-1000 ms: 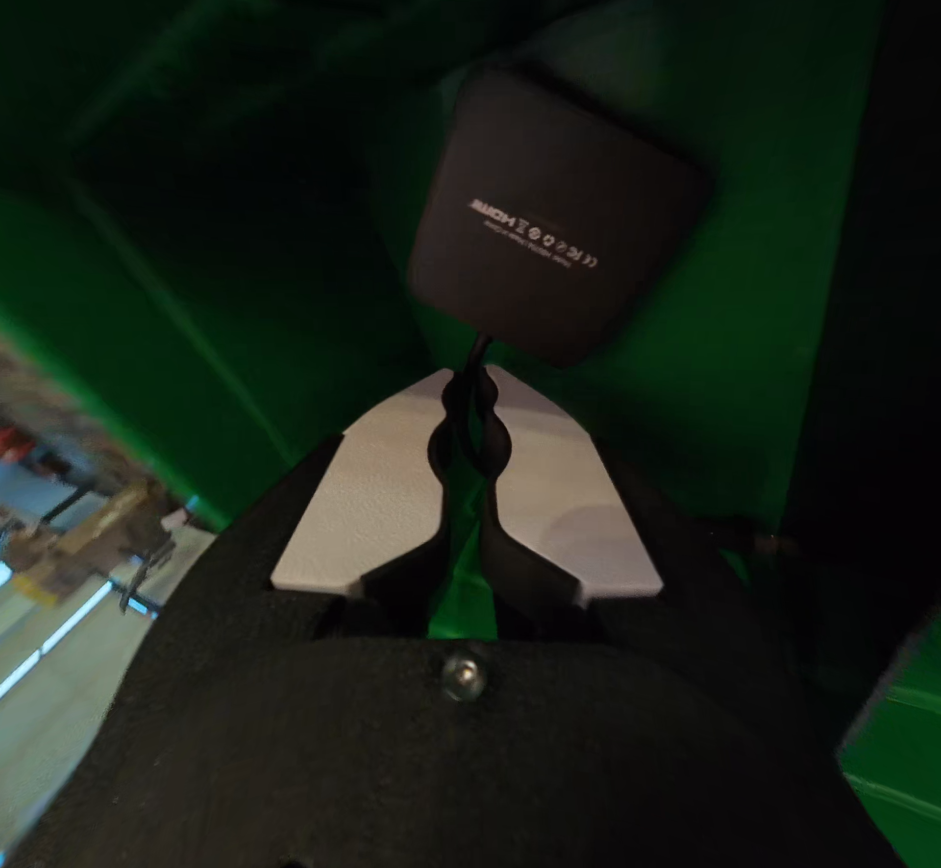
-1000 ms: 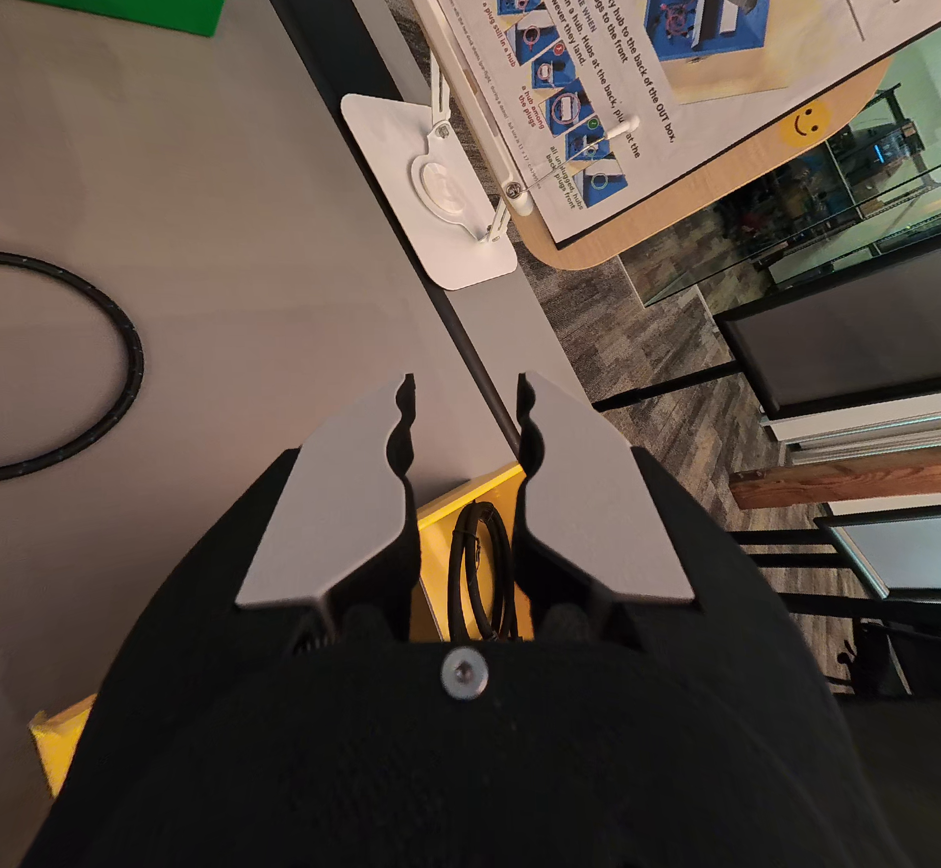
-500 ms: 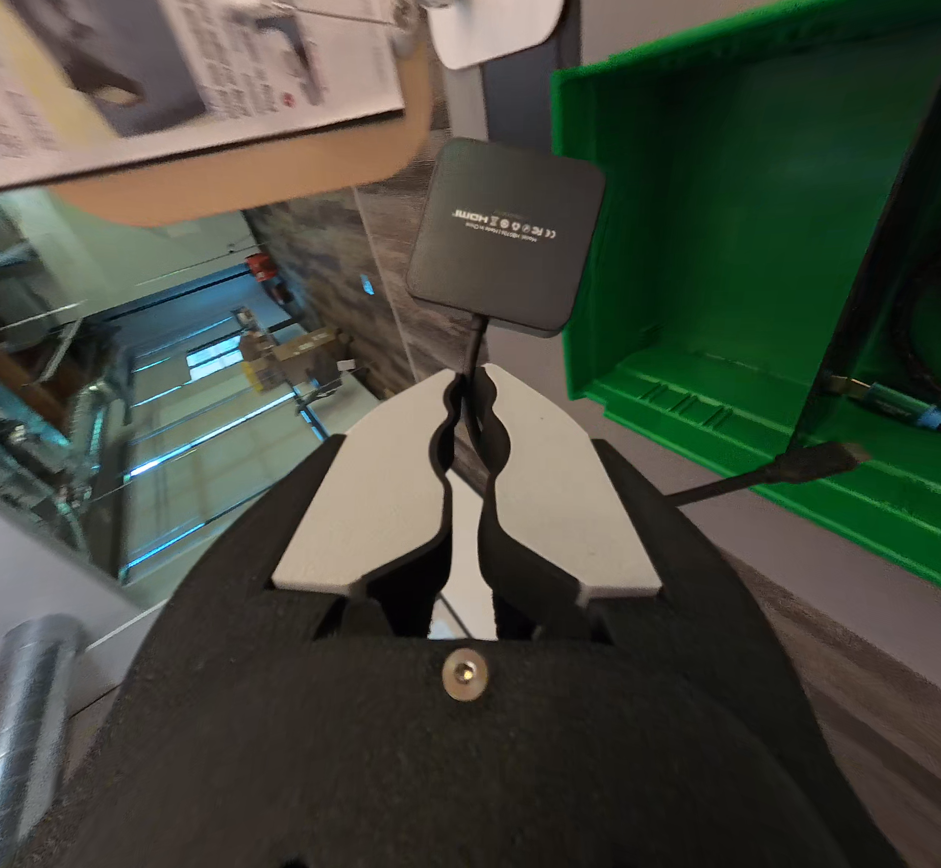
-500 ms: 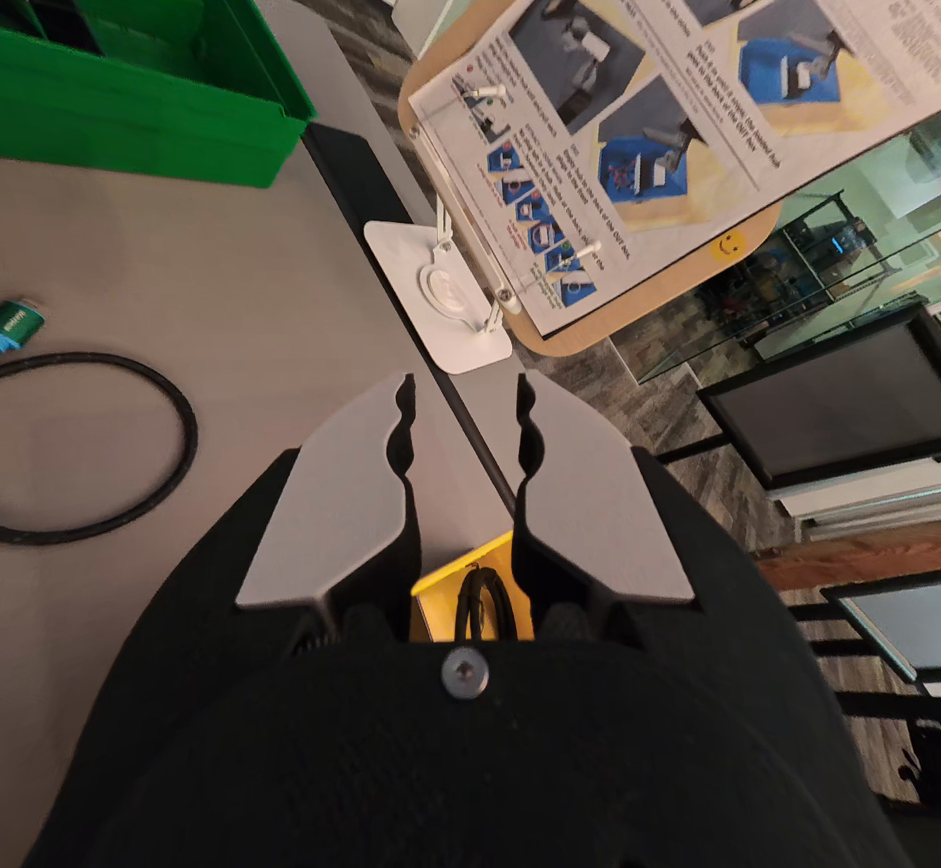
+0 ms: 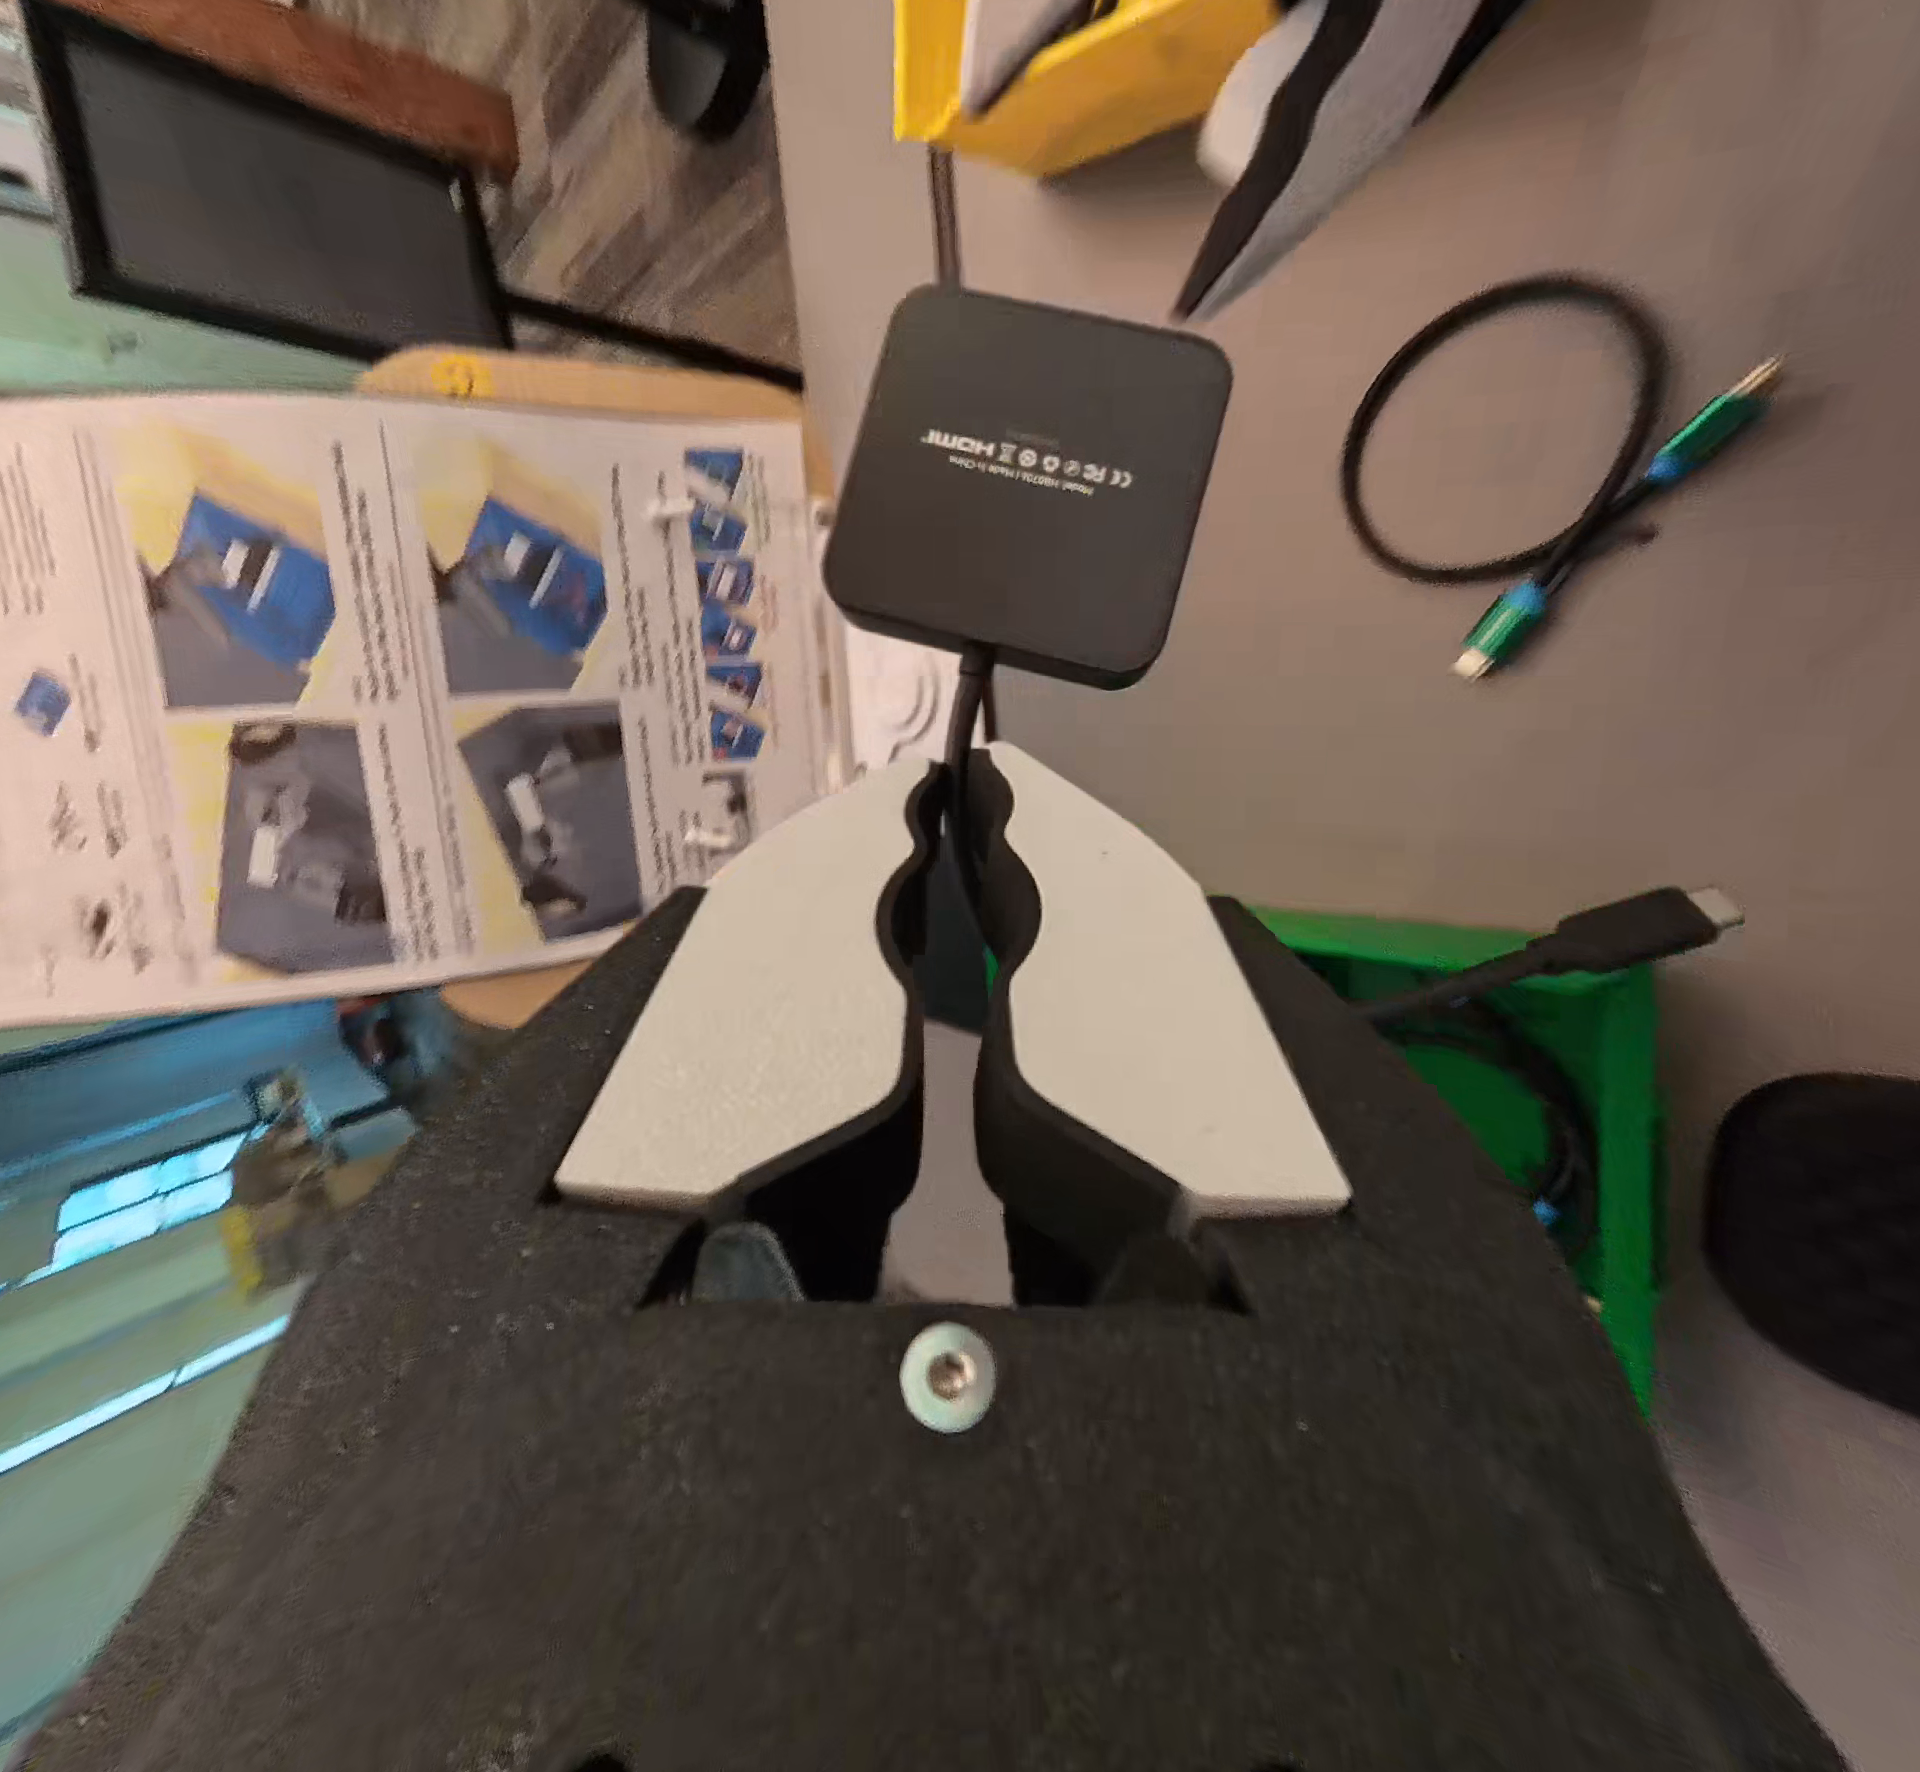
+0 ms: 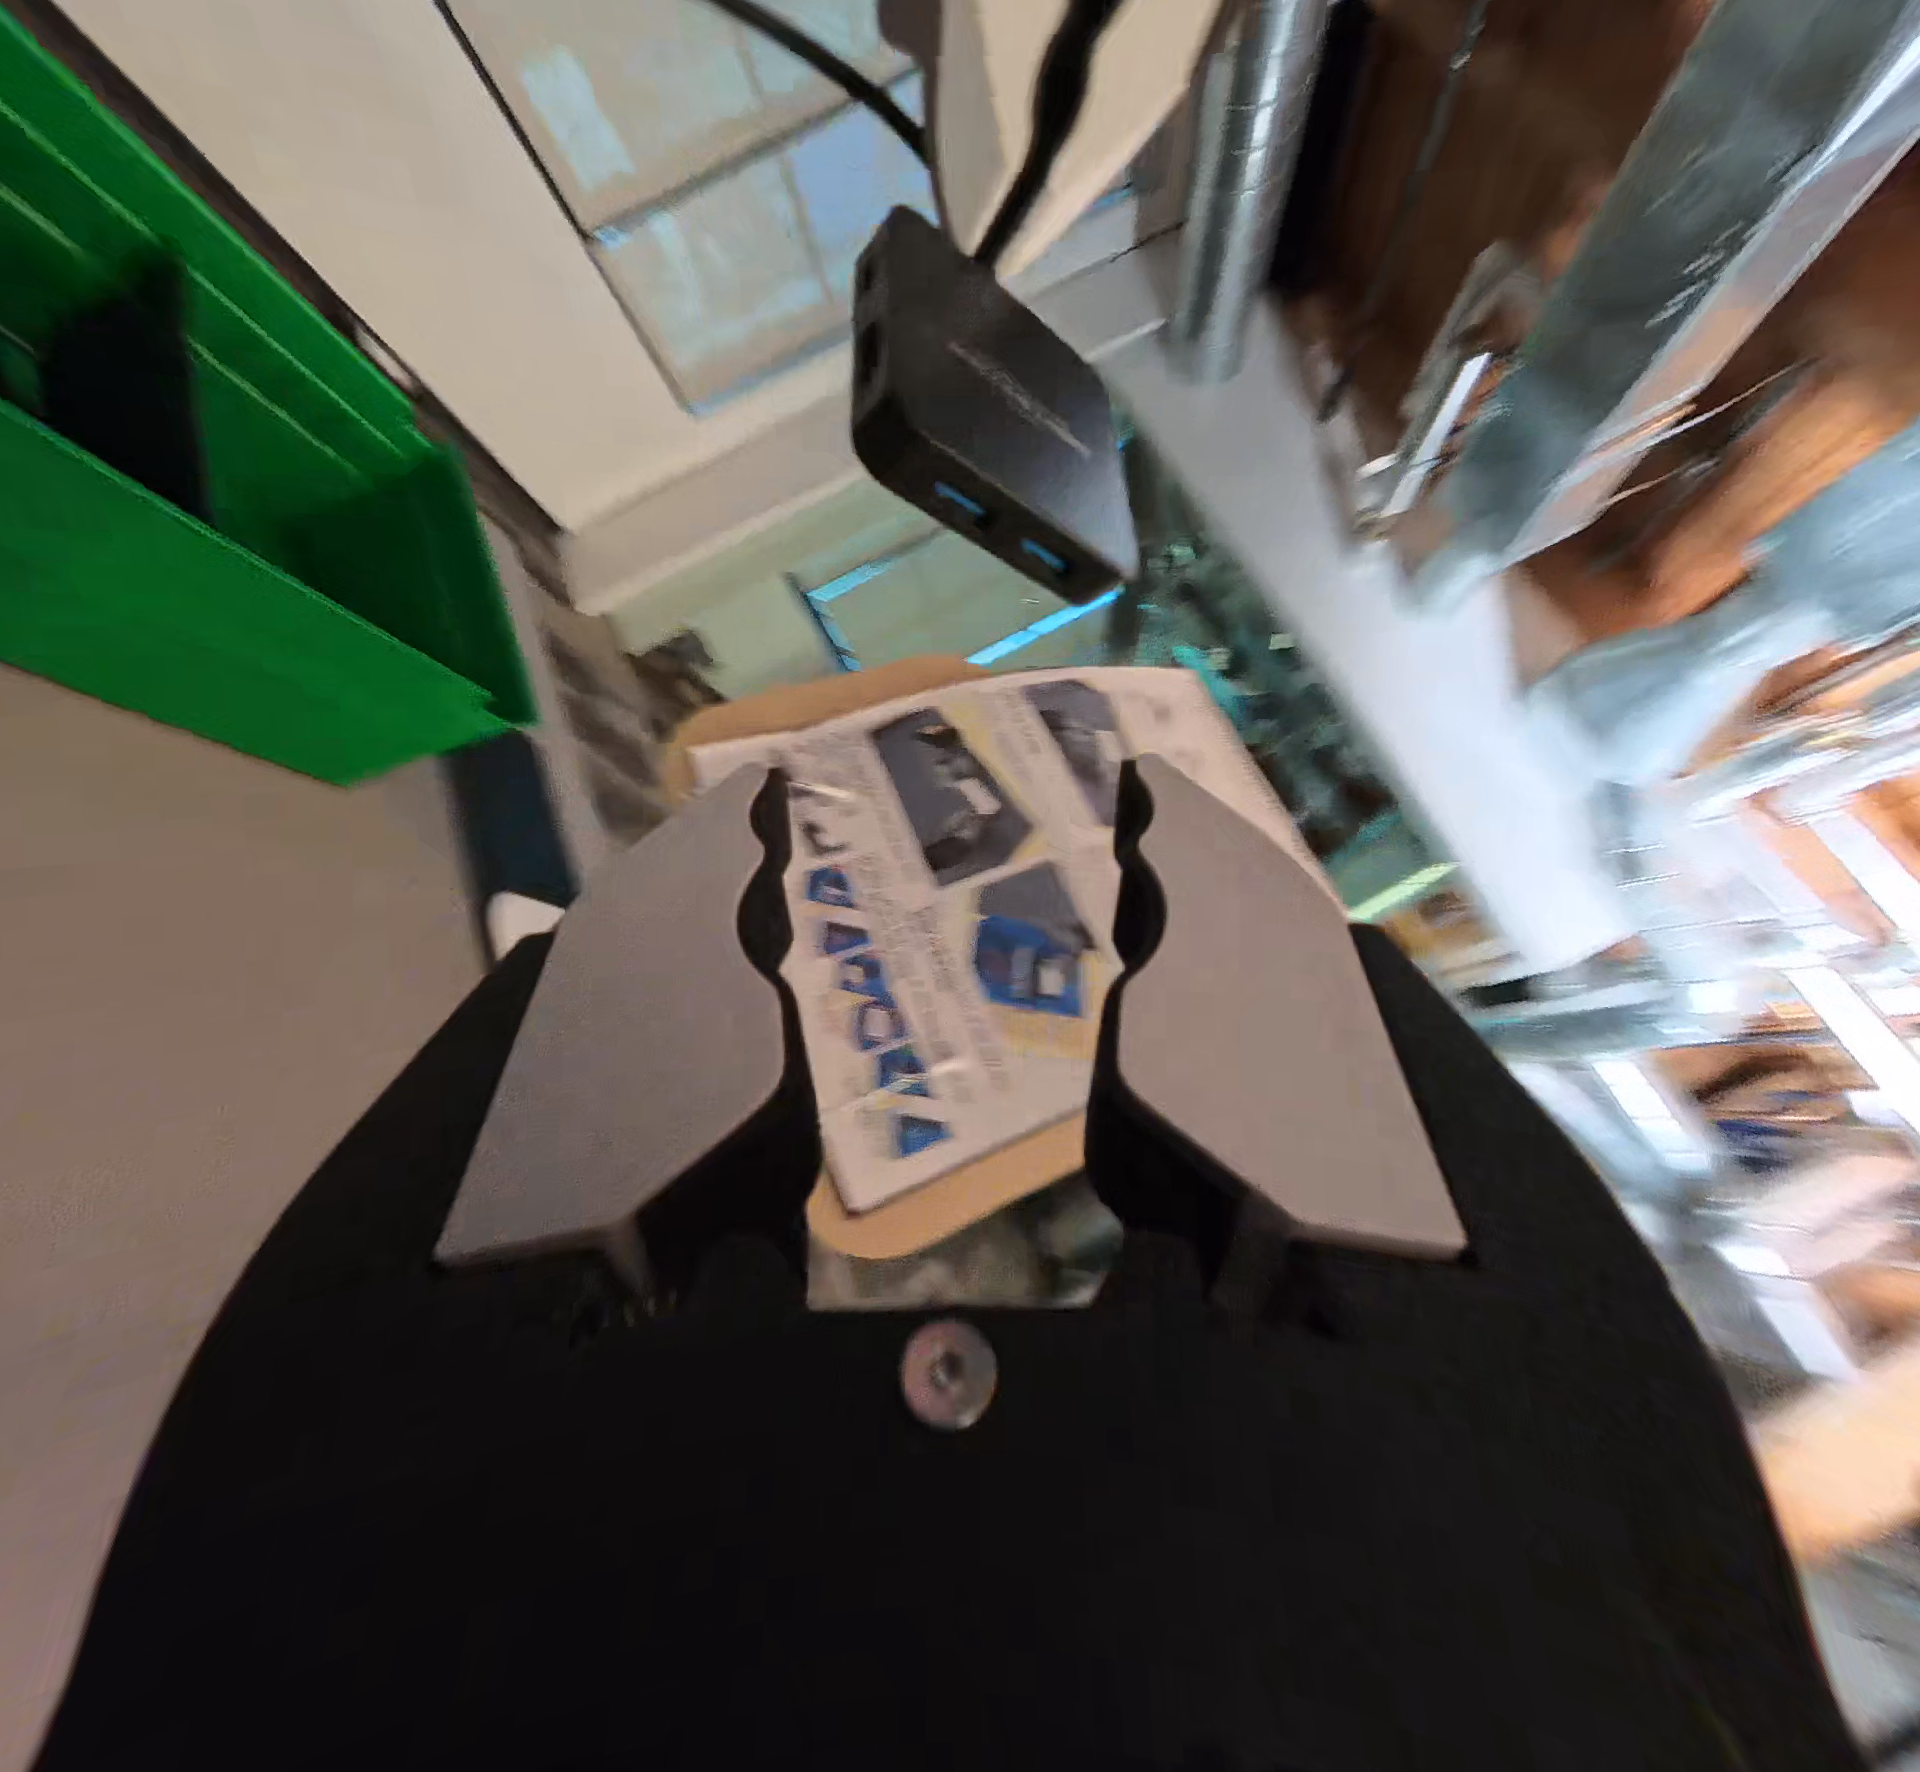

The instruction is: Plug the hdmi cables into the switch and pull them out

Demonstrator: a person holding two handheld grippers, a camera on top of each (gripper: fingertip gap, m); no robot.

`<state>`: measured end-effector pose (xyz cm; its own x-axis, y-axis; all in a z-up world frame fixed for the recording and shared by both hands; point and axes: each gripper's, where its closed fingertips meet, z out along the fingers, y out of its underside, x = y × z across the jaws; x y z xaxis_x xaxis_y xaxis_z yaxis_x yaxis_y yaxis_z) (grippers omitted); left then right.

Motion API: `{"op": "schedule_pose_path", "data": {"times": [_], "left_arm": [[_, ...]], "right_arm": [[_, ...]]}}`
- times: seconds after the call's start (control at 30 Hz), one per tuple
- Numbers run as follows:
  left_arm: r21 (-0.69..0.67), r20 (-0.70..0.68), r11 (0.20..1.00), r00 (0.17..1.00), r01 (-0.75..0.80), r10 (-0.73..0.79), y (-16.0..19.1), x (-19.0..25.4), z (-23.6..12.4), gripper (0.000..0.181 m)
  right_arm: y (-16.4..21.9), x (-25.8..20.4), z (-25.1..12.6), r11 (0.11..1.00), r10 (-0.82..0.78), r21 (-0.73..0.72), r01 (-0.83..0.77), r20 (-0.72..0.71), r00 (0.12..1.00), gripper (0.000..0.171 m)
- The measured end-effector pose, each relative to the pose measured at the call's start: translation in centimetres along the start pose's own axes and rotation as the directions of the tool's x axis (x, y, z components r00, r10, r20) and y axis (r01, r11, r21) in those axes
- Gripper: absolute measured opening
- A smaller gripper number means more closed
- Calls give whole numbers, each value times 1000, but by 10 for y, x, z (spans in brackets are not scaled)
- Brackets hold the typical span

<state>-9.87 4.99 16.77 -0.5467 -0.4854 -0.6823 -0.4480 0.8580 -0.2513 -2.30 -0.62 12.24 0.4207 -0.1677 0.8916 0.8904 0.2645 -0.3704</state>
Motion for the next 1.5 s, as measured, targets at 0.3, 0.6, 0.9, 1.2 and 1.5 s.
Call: {"op": "schedule_pose_path", "data": {"times": [0.3, 0.6, 0.9, 1.2, 1.5], "left_arm": [[89, -143, 995, 989, 41, -28, -36, 25, 22, 4], [120, -186, 985, 978, 123, -99, -28, 33, 52, 5], [200, 81, 965, 979, 168, -187, -15, 41, 93, 39], [264, 161, 959, 975, 107, -154, -33, 66, 119, 40], [424, 251, 903, 949, 72, -194, -50, 68, 124, 14]], "right_arm": [[-17, 30, -12, 988, -140, 12, 152, -320, 937, 56], [-10, -13, -3, 978, -199, 45, 204, -87, 976, 14], [36, -49, 4, 976, -31, -199, 93, 294, 955, 14], [48, -74, -1, 959, 121, -285, 12, 446, 887, 14], [39, -67, -1, 947, 275, -276, -163, 436, 857, 20]]}}
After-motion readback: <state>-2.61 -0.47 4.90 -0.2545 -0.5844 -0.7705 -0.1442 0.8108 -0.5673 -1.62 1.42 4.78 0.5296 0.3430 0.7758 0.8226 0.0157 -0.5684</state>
